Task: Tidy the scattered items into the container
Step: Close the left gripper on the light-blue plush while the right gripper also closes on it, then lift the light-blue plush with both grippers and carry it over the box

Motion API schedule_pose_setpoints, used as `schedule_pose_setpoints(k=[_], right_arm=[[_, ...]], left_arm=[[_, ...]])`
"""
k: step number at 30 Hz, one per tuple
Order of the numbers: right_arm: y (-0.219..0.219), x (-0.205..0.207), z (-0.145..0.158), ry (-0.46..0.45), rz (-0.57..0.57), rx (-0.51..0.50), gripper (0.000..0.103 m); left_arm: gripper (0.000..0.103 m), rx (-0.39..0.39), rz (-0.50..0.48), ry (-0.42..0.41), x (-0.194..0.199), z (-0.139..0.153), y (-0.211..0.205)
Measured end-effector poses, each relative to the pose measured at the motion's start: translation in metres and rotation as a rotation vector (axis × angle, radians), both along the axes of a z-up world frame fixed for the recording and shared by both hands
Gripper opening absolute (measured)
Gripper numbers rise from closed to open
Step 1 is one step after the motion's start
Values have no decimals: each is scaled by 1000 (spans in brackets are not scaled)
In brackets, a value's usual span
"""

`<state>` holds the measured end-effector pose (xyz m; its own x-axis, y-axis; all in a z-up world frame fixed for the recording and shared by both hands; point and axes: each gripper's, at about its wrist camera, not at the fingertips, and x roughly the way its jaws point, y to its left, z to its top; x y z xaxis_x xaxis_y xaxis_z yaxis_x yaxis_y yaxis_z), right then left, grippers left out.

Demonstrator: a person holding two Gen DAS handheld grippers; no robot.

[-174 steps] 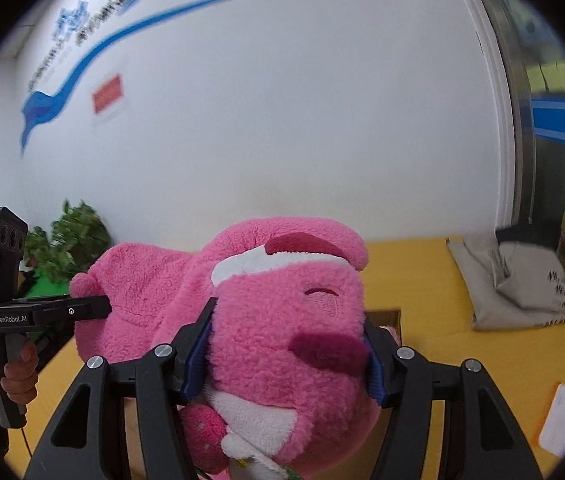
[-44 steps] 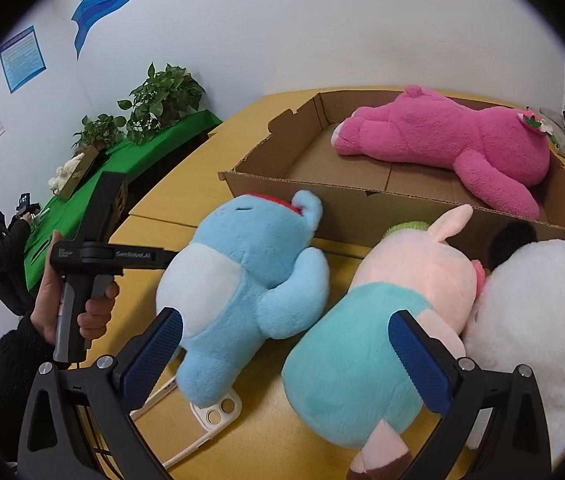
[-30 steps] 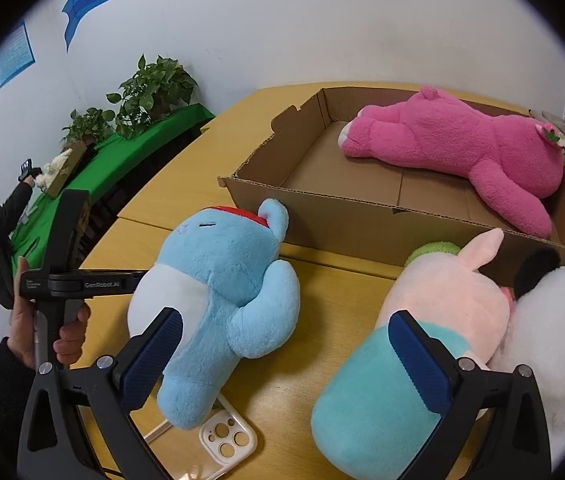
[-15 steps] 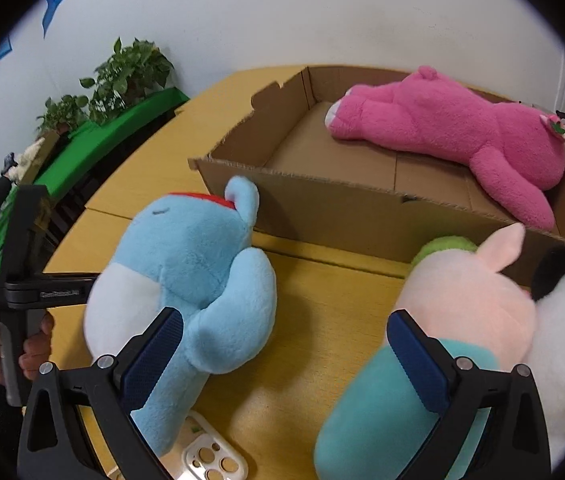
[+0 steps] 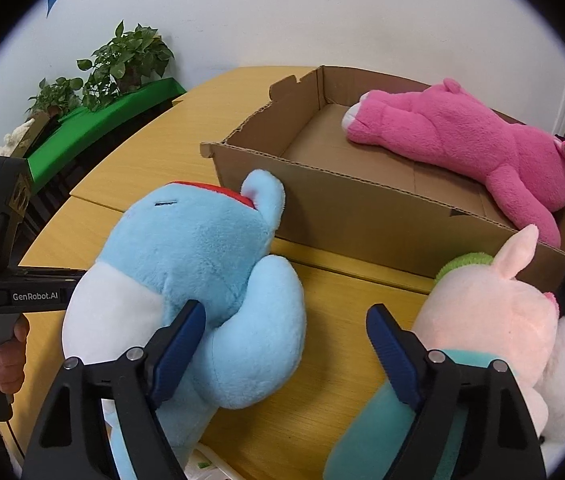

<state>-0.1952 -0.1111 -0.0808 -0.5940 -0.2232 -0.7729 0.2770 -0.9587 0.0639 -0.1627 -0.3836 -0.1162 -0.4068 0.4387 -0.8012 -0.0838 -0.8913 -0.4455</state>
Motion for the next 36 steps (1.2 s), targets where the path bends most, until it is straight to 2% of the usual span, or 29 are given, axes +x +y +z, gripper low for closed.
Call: schedule_pose_setpoints(k=[4, 9, 18, 22, 24, 25, 28, 33, 36], right_arm=[[-4, -3, 2, -18, 4, -18, 83], [-12, -12, -1, -53, 32, -58, 82], [-17, -13, -8, -43, 35, -55, 81], [-17, -10, -10, -51, 41, -76, 71], [-19, -9, -9, -57, 76, -94, 48], [-21, -7, -8, -53, 95, -95, 44], [-24, -4, -7, -35, 105, -75, 41], [-17, -4, -7, -47, 112, -110, 38], [-15, -7, -9, -58, 101, -118, 44]], left_arm=[[28, -31, -7, -3, 0, 1, -2], [28, -29, 17, -11, -2, 2, -15], [28, -44, 16, 0, -2, 2, -13], [28, -46, 16, 3, -1, 2, -12], [27, -51, 14, 10, -1, 4, -10], [27, -60, 12, 17, 0, 6, -8], [27, -76, 10, 37, 0, 10, -4], [27, -76, 11, 36, -1, 10, -5], [27, -65, 11, 15, -4, 7, -8]])
